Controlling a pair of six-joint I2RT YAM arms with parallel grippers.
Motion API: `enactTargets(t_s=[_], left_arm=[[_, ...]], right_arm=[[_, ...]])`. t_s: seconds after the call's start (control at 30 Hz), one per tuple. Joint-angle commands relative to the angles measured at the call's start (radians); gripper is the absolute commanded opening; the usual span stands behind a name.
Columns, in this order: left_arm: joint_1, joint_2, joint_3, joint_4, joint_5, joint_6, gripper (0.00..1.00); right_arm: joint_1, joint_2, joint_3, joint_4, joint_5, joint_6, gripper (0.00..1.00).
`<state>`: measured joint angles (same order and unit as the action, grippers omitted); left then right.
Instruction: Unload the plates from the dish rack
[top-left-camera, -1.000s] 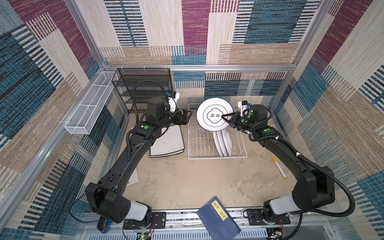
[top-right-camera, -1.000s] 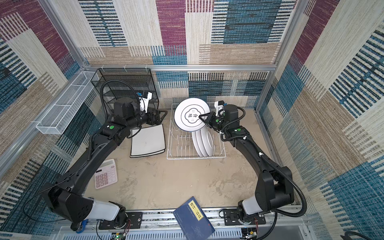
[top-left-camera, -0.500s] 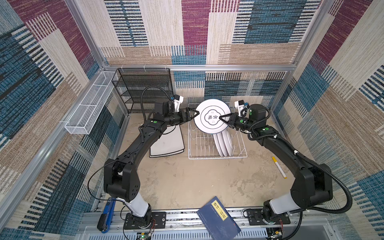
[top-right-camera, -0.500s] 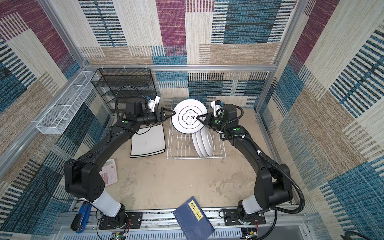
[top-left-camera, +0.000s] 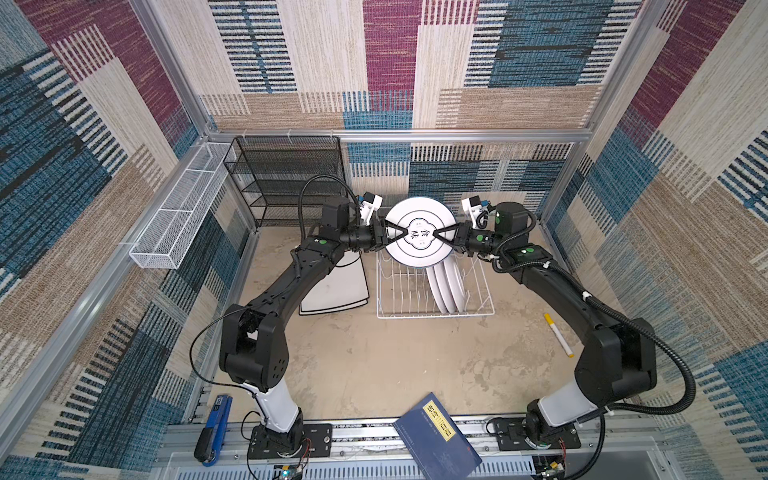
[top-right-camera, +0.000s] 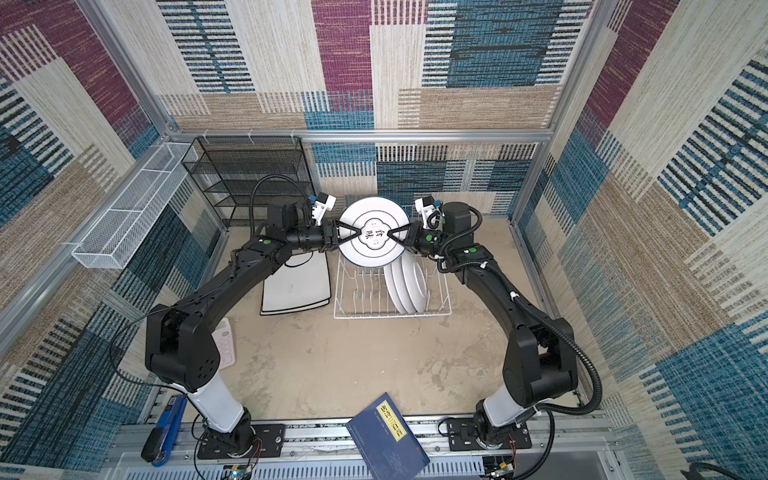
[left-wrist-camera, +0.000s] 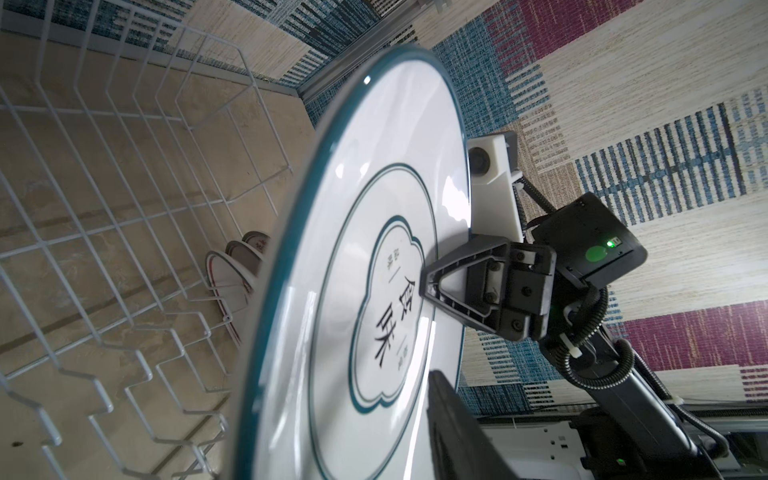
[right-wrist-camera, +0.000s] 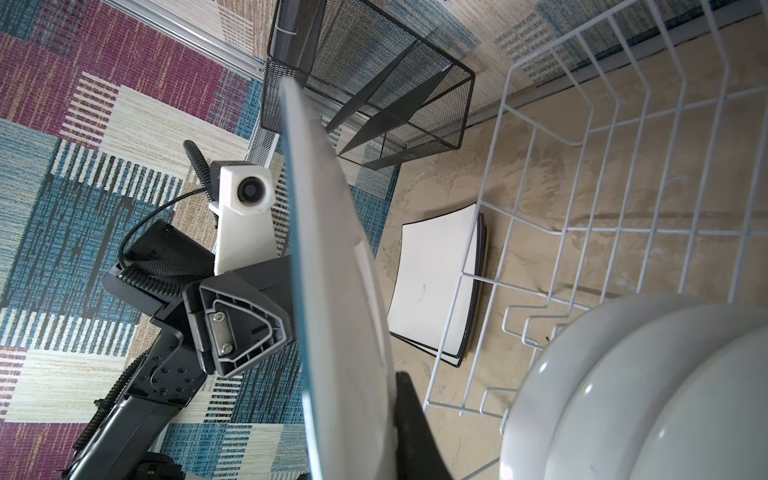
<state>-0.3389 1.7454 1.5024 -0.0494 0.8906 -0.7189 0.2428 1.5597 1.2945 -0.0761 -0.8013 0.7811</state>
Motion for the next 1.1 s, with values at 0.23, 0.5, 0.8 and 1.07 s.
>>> enactTargets(t_s=[0.23,0.5,0.8,1.07], left_arm=[[-0.001,-0.022,-0.010,-0.013,0.002,-0.002,0.00],[-0.001,-0.035,-0.022,0.003,0.000,-0.024,0.00],[0.000,-0.094,-0.020,-0.040,-0.043,-0.032,0.00],[0.002,-0.173,-0.039,-0.137,-0.087,-0.012,0.00]], right_arm=[[0.001,-0.004,-0.017,0.052,-0.010,0.009,0.04],[0.000,-0.030,-0.032,0.050,0.037,-0.009,0.24],[0.001,-0.134,-0.035,-0.051,0.241,-0.234,0.56],[0.000,-0.287,-0.064,-0.086,0.362,-0.468,0.85]])
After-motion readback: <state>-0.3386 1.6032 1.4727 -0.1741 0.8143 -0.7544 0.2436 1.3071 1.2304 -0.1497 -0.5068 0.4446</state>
